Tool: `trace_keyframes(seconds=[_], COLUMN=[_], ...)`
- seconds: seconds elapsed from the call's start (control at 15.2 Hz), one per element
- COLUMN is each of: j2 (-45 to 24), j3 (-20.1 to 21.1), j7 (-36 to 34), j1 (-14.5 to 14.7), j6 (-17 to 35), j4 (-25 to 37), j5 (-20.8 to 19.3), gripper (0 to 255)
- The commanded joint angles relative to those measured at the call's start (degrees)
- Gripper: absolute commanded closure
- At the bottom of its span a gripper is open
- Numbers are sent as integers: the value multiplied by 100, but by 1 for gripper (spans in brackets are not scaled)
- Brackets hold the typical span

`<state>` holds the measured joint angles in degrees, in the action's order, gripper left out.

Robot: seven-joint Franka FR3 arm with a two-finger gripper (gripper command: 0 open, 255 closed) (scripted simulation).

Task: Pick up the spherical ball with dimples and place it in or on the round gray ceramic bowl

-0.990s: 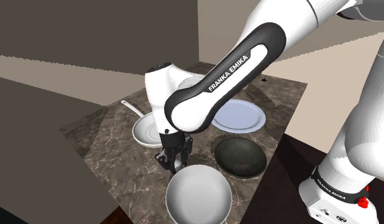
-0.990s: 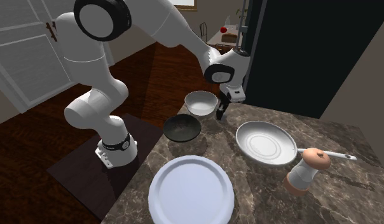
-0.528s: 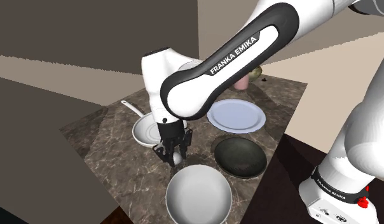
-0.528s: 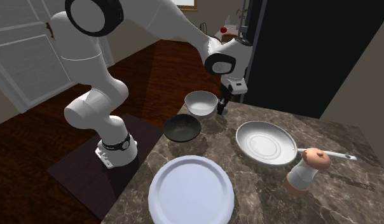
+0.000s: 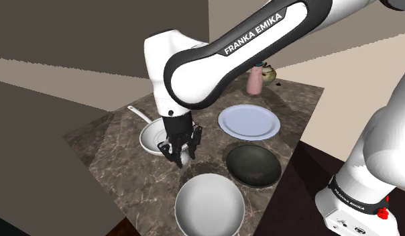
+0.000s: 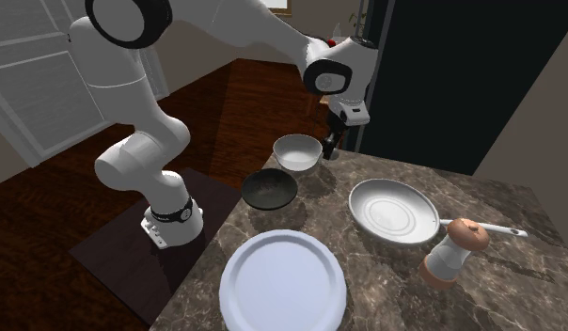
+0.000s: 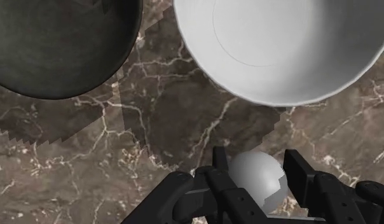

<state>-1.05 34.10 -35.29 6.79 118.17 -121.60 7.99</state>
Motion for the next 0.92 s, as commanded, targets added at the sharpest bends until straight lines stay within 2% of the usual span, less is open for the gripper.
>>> trace_keyframes(seconds=[0.0, 0.26, 0.53, 0.86], j2=[93, 218, 1244, 2468], j3=[-6, -21, -234, -656], j7=[21, 39, 639, 1284], j1=[-9, -22, -88, 17], j6=[-161, -445, -468, -675], j4=[77, 253, -696, -1751], j5=[47, 101, 654, 1096], gripper=[255, 255, 255, 255])
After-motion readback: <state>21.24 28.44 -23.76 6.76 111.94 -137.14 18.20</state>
